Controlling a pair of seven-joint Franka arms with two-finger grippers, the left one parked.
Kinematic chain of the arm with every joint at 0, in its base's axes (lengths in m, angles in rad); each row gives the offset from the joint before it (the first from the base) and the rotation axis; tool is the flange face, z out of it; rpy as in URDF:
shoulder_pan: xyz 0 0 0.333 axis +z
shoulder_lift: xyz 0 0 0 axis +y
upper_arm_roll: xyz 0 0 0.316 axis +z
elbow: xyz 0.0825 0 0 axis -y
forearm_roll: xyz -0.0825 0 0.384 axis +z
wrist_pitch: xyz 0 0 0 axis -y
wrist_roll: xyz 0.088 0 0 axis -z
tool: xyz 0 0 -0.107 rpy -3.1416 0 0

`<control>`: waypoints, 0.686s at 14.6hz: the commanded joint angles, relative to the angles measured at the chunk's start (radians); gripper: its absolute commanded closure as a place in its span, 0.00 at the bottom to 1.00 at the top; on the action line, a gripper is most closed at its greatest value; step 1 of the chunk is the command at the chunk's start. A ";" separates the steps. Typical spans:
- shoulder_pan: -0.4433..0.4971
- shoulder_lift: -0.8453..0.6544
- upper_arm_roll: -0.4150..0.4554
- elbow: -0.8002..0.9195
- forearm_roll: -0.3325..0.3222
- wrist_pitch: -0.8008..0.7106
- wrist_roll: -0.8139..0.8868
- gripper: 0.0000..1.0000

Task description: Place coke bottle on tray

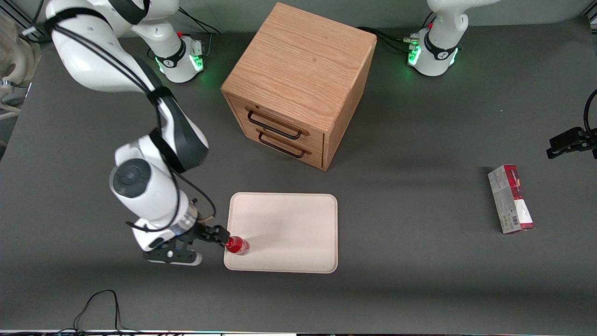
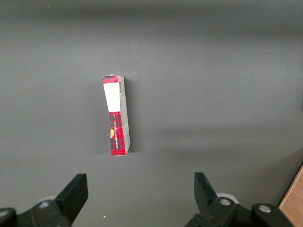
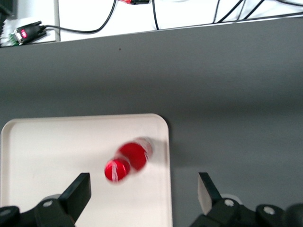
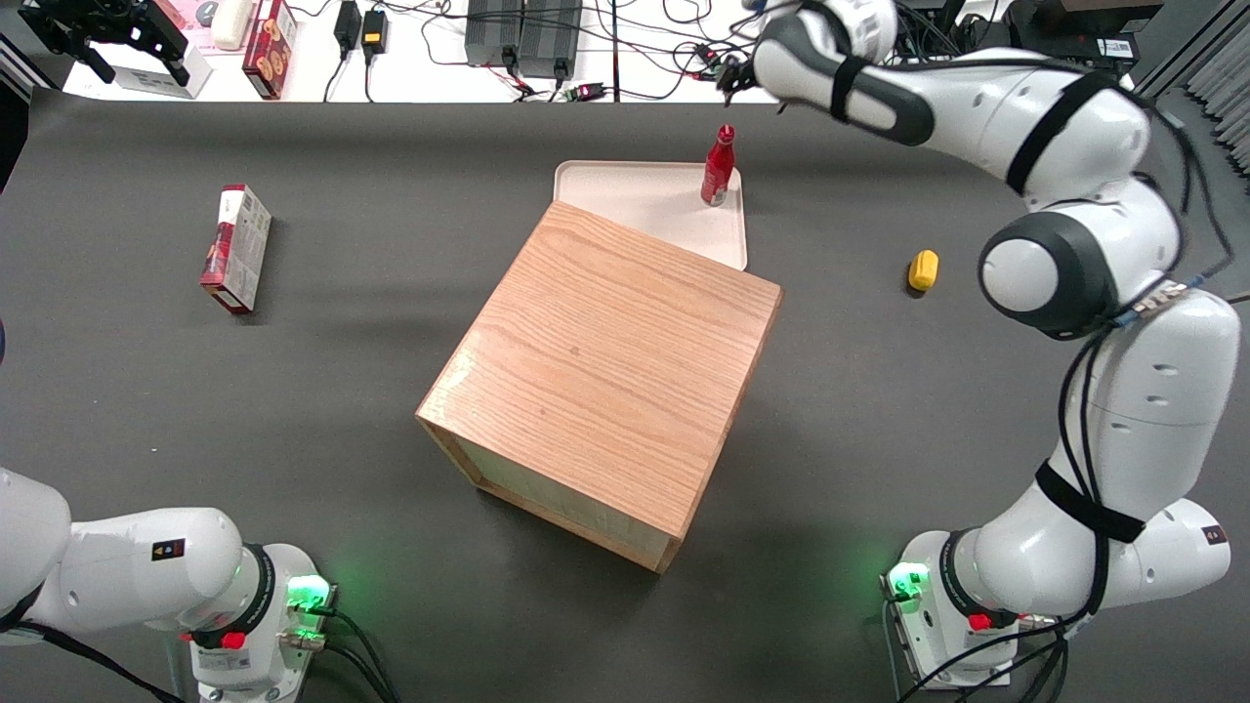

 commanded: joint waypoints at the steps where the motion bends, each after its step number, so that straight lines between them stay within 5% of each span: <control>1: 0.011 -0.242 -0.164 -0.181 0.214 -0.089 -0.207 0.00; 4: 0.010 -0.443 -0.253 -0.310 0.239 -0.251 -0.378 0.00; 10: -0.004 -0.754 -0.358 -0.514 0.233 -0.393 -0.382 0.00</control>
